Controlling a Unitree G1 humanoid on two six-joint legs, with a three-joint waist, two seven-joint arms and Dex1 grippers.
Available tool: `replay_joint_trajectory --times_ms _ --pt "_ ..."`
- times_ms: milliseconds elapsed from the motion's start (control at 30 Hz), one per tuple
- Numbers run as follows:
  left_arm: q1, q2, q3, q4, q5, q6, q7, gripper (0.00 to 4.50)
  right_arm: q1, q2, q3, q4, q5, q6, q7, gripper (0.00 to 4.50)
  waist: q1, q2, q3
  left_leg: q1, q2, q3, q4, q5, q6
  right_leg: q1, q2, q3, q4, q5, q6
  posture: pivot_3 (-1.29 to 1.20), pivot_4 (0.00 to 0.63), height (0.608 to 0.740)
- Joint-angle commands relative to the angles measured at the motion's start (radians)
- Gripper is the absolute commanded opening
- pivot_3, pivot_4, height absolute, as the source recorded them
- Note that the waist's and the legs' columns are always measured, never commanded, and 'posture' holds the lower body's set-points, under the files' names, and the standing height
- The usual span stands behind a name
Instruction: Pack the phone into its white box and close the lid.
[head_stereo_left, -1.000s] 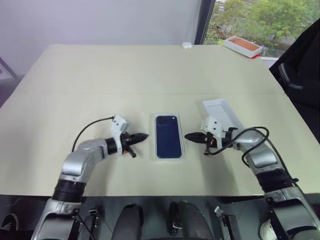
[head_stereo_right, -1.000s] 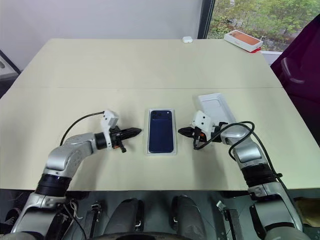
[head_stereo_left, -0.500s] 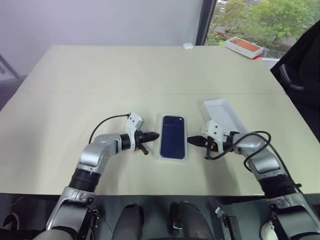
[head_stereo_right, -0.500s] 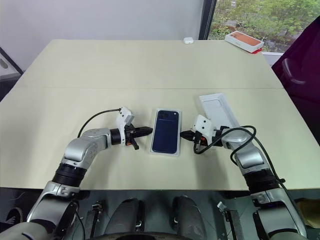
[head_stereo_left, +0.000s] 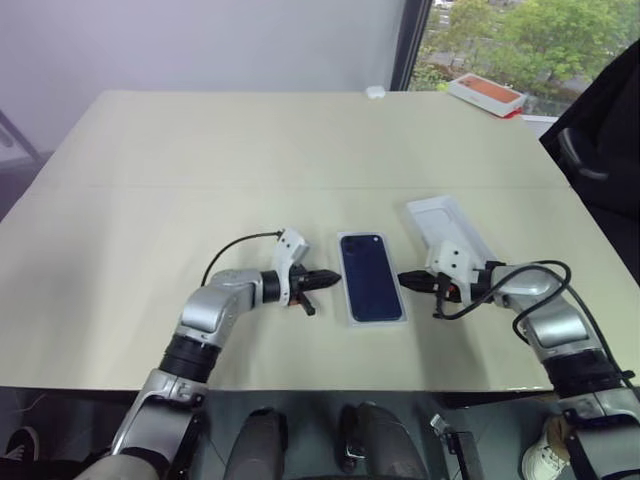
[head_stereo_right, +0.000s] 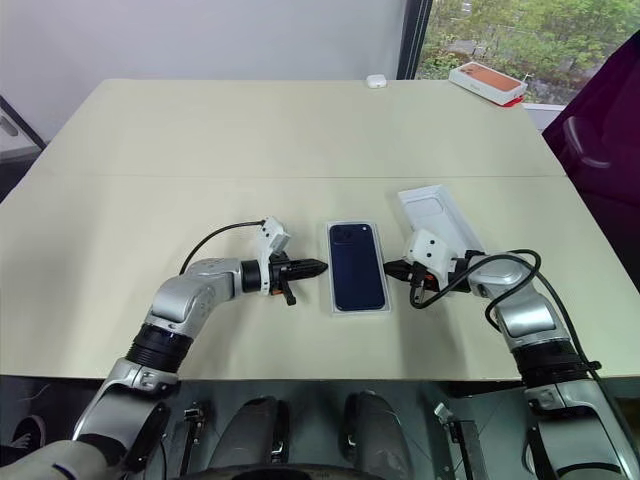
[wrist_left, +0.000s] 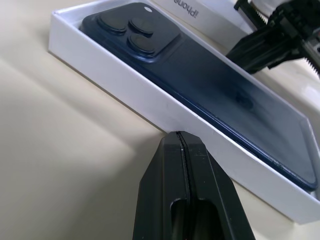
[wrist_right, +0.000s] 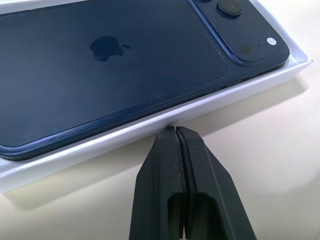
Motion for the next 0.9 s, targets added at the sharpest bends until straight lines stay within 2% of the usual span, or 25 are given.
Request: replay_joint_trajectory --times_ms 33,467,633,833,900 --pt "-0.015 0.007 0.001 0.034 0.008 -0.021 -0.018 0.0 0.002 -0.011 -0.015 -0.023 0.024 -0.002 0.025 0.05 0.0 0.0 0.0 0.0 0.0 0.0 0.0 0.0 0.0 0.0 0.0 0.0 0.0 0.0 0.0 0.0 0.15 0.74" --pt "0.04 0.003 0.021 -0.029 -0.013 0.003 -0.009 0.0 -0.01 -0.004 -0.012 0.005 0.011 -0.024 0.016 0.05 -0.002 0.0 0.0 0.001 0.001 0.0 0.0 0.0 0.0 0.0 0.001 0.0 0.001 0.0 0.0 0.0 0.15 0.74" --pt "0.033 0.05 0.088 -0.033 -0.023 -0.031 -0.003 0.0 -0.019 -0.034 -0.029 -0.025 0.029 0.001 0.042 0.05 -0.005 0.0 0.0 0.001 0.001 0.0 0.0 0.0 0.0 0.0 0.001 0.0 0.001 0.0 0.0 0.0 0.15 0.74" --pt "0.042 0.165 0.176 -0.111 -0.091 0.028 -0.042 0.0 -0.058 -0.077 -0.106 -0.111 0.121 0.114 0.054 0.05 -0.005 0.001 0.001 0.001 0.001 0.0 0.0 0.0 0.0 -0.001 0.002 0.0 0.002 0.0 0.0 0.0 0.15 0.74" --pt "0.051 0.203 0.201 -0.141 -0.126 0.067 -0.061 0.54 -0.086 -0.071 -0.143 -0.119 0.167 0.207 0.025 0.58 -0.004 0.001 0.001 0.0 0.001 0.0 0.0 0.0 0.0 -0.001 0.001 0.0 0.002 0.0 0.0 0.0 0.15 0.74"
